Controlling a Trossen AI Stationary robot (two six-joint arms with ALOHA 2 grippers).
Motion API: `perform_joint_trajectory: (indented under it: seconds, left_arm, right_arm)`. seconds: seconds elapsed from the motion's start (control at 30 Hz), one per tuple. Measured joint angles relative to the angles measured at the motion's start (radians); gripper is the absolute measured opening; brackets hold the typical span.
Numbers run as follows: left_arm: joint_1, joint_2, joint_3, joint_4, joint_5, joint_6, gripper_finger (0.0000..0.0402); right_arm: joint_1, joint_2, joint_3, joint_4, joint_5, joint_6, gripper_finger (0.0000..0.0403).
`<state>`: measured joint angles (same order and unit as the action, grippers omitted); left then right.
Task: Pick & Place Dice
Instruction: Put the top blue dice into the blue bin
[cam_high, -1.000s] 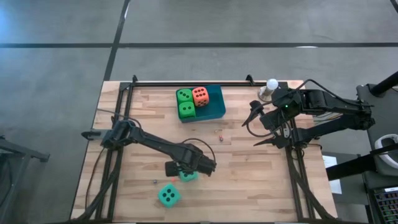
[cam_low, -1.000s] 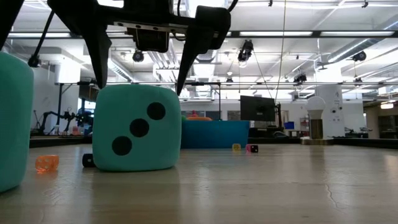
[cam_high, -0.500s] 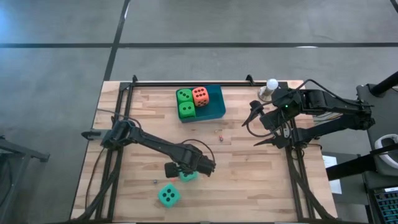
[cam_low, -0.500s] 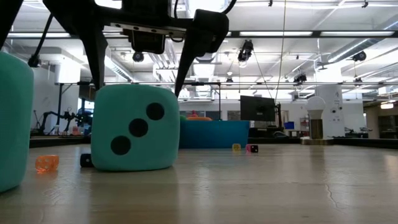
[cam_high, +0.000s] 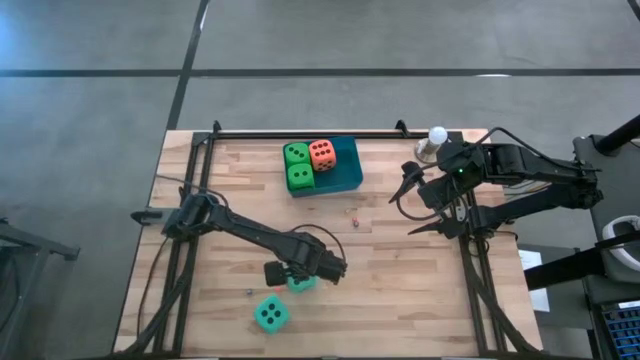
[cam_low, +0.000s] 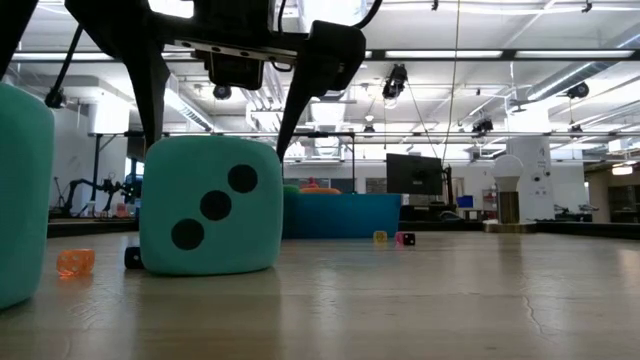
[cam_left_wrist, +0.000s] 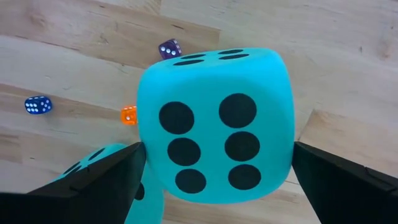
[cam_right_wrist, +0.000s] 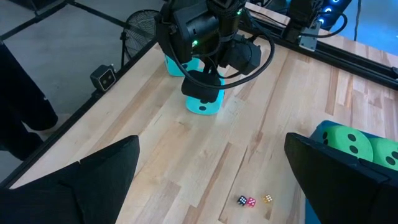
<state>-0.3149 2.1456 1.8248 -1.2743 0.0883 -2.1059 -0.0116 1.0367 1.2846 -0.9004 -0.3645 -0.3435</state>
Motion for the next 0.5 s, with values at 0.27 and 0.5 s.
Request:
perform_joint_trajectory:
  seconds: [0.27,0.5]
  left_arm:
    - [0.000,0.001,0.000,0.003,0.000,0.005,0.0398]
    - [0.000,0.002,0.000,0.007,0.000,0.008,0.0398]
  right_arm:
    - [0.000,0.000,0.000,0.000,0.000,0.001,0.0400]
    - [0.000,0.000,0.000,0.000,0.000,0.001,0.0400]
